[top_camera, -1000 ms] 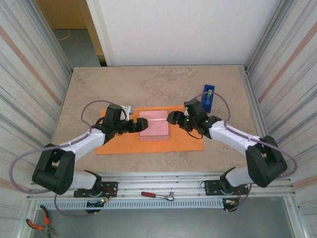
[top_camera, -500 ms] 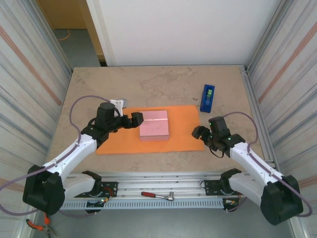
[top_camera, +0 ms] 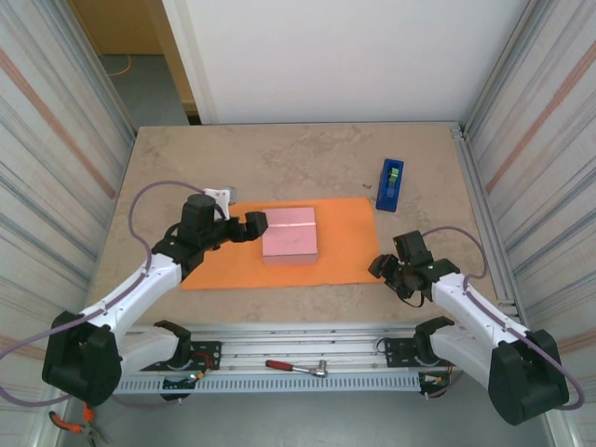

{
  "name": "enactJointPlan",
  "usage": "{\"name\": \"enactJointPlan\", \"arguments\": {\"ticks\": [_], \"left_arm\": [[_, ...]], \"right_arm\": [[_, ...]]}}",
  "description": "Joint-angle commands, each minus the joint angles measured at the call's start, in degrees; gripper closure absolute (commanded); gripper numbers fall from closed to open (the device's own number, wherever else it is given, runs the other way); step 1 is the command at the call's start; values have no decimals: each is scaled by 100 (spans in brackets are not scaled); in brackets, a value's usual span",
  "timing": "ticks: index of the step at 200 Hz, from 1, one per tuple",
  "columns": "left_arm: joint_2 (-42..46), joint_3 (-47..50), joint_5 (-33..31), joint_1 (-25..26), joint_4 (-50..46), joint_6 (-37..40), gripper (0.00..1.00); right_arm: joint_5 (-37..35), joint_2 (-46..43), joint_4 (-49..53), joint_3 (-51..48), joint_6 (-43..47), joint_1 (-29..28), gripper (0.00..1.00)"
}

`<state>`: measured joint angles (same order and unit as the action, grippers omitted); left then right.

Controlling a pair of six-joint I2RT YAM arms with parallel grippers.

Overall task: Wrap the gift box in paper
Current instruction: First fold the wrapping paper around the gift box.

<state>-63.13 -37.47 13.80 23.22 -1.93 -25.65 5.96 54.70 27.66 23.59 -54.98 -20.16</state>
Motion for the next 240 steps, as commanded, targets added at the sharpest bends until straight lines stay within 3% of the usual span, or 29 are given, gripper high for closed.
{"name": "enactJointPlan", "arguments": {"ticks": [1,128,168,210,240], "left_arm": [[81,21,-58,-46,-44,106,1],[-24,22,31,-46,-95,86,1],[-50,14,44,-45,-88,56,1],[-48,-24,108,-46,-132,55,1],[-65,-116,175,-49,-225,70,1]], "right_arm": [[-25,-92,-143,-165,-279,-123,39],[30,610,-672,-99,-371,-234,51],[-10,673,-687,-61,-365,-225,67],[1,588,-654,134,-221,-213,100],[44,263,-649,290,-93,-279,100]]}}
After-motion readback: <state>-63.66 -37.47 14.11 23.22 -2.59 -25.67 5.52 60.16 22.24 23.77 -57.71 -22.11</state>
